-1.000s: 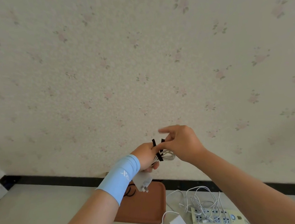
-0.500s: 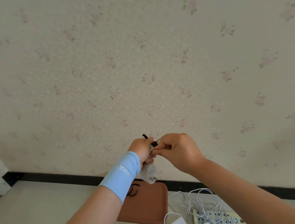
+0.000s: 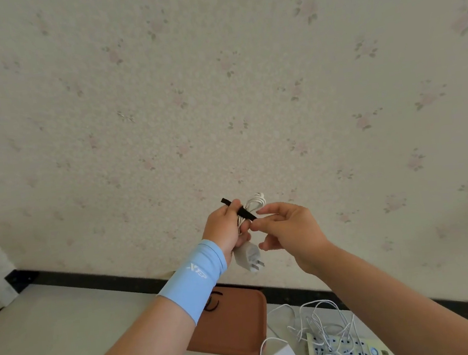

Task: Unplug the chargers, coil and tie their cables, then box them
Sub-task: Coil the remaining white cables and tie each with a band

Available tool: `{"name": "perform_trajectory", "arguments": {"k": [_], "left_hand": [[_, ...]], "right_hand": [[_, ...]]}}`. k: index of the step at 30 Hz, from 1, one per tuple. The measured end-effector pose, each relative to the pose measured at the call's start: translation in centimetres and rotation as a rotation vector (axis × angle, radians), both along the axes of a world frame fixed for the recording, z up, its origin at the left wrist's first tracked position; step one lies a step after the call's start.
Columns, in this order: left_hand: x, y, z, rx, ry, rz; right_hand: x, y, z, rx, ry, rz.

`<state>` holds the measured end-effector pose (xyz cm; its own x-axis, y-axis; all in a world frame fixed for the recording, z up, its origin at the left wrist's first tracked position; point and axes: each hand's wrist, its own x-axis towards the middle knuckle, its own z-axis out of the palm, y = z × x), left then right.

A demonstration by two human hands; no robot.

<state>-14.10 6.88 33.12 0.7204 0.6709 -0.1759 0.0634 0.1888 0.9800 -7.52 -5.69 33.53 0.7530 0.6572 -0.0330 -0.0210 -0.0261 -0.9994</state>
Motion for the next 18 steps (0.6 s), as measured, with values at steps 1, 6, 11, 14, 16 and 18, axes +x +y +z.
{"name": "perform_trajectory", "arguments": {"k": [1,6,11,14,16,18], "left_hand": [[0.0,0.0,0.1,-0.025,-0.004,-0.041],[-0.4,0.3,0.0,0.029,0.009,-0.253],[-1.0,0.3,-0.4,0.262,0.106,-0.357],[-1.0,-0.3,-0.3,0.387,0.139,-0.347],[-0.8,-0.7,-0.1,0.466,0.118,-0.291],[-0.5,-1.0,-0.1,0.529,0.080,-0.252]], "right_hand": [[0.2,0.0,0.1,-0.009,0.024,-0.006],[1.1,-0.5,0.1,-0.099,-0.110,0.043],[2.2,-1.1,-0.5,-0.251,-0.248,0.112],[2.6,-1.2,-1.0,-0.353,-0.301,0.097],[2.9,-1.3,-0.9,-0.376,-0.317,0.073],[3.0,-1.5,-0.6,-0.327,-0.289,0.071]]}}
